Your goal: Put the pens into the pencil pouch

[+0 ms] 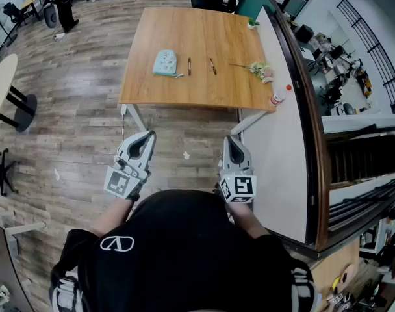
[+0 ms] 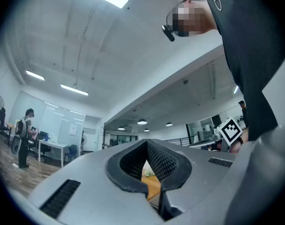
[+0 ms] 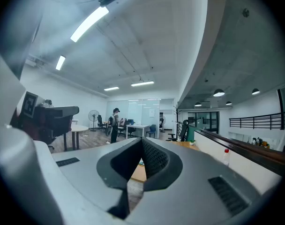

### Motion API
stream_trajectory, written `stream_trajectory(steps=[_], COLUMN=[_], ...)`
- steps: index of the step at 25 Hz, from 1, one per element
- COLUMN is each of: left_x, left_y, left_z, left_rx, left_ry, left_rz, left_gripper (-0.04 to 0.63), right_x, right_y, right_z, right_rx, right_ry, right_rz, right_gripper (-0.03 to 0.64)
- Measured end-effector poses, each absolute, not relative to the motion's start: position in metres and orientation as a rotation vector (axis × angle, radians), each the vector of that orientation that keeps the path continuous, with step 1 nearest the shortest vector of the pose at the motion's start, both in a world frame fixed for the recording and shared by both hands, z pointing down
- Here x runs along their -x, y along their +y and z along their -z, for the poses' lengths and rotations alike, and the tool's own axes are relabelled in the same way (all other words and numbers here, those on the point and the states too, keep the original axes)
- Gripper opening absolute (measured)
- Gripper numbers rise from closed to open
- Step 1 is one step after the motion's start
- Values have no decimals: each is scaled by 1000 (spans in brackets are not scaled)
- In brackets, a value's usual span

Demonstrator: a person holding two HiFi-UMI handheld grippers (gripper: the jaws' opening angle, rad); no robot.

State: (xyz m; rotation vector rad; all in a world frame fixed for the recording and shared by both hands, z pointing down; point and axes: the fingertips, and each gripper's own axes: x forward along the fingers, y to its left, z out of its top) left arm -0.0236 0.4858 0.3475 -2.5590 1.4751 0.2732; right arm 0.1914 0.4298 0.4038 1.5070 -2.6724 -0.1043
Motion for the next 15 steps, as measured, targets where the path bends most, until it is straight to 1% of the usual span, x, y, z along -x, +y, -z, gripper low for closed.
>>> stream_trajectory(steps=[15], left_x=[36], left_y=[474], left_z=[-352], left_rx=[2556], left_ry=[1501], left_rz=[-297], left_gripper=[3], right_x=[-176], right_y=[421], right_z=[-394], right_rx=[-1482], right_ry=[-2758], right_rz=[88], right_gripper=[-2])
